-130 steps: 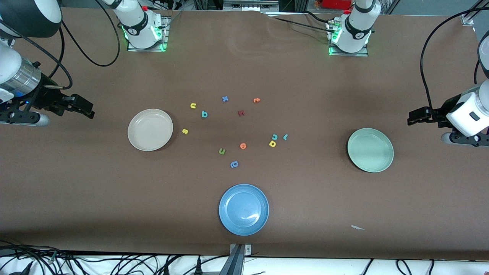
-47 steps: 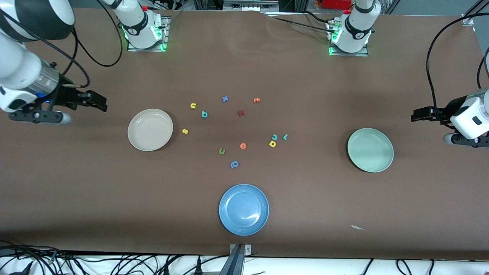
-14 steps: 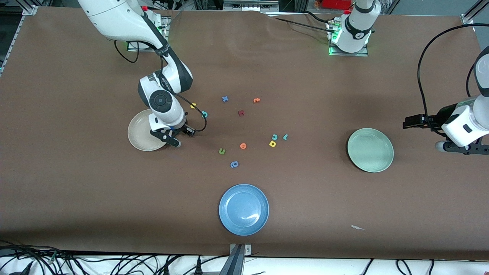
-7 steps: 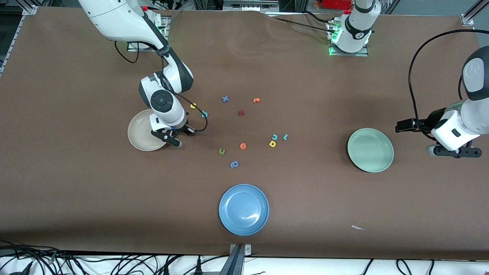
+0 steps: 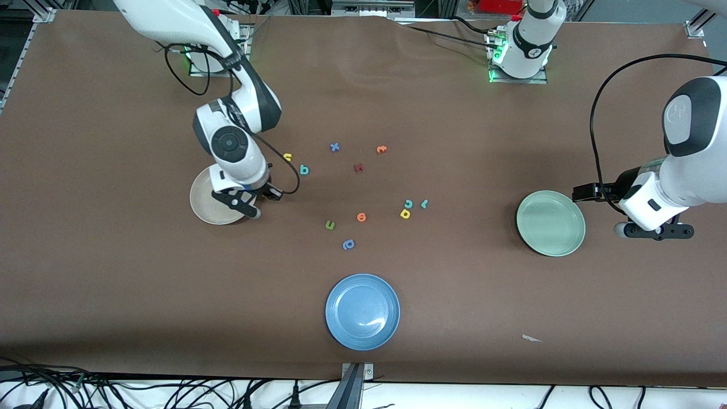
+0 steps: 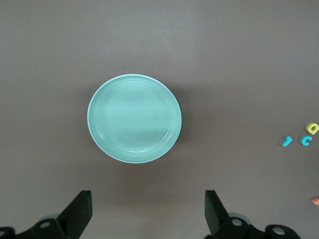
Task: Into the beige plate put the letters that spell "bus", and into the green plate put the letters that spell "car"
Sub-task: 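Drop the s into the white plate while the left gripper reaches the letters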
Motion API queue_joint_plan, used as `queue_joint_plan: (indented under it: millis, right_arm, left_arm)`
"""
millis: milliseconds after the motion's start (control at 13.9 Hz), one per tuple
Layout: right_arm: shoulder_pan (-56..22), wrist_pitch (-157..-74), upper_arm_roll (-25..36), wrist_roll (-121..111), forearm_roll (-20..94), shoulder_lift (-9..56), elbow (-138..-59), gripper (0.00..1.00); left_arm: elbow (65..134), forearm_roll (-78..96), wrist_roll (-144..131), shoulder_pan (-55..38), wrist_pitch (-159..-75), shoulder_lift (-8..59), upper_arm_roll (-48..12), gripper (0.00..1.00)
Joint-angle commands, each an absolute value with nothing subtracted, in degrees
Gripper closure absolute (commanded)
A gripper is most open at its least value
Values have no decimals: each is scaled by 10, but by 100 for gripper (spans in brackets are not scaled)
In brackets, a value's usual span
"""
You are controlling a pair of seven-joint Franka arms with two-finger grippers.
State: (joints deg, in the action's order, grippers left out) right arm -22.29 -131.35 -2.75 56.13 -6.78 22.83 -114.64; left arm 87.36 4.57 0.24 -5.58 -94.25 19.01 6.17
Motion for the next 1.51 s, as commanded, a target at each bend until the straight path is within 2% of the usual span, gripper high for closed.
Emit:
queue_joint_plan:
  millis: [0,215,359,430,502,574,861,1076,1147,1219,1434]
  right_arm:
    - [-223,-1288,16,518,-78,210,-1162,86]
    - [-222,-1320,52,494,-80,227,-1191,85]
    - [-221,-1358,54,497,-80,262,-1201,74]
    - [-221,-1359,58,499,-79,263,-1201,55]
    - [-221,-1347,57,509,-78,252,-1200,9]
    - [-222,-1320,54,517,-78,237,-1194,0]
    - [-224,-1218,12,532,-52,198,-1143,0]
    - [-226,-1236,-48,604,4,188,-1143,1]
    - [-226,-1257,-67,642,5,188,-1149,5]
    - [-226,-1274,-72,711,8,191,-1152,16]
    - [-228,-1334,-78,843,8,193,-1202,25]
  left_arm:
    - [875,60,-18,-69,-951,193,66,1]
    - [876,70,-46,-81,-951,201,66,0]
    - [877,93,-81,-88,-955,212,66,0]
    - [879,96,-97,-100,-966,217,66,0]
    - [880,96,-121,-110,-976,224,66,0]
    - [880,98,-149,-120,-991,232,66,0]
    - [884,145,-238,-155,-1052,266,66,1]
    - [938,146,-310,-205,-1130,274,66,1]
    - [960,146,-333,-220,-1164,274,66,1]
    - [981,146,-350,-231,-1192,274,66,2]
    - [1038,146,-378,-267,-1244,270,66,6]
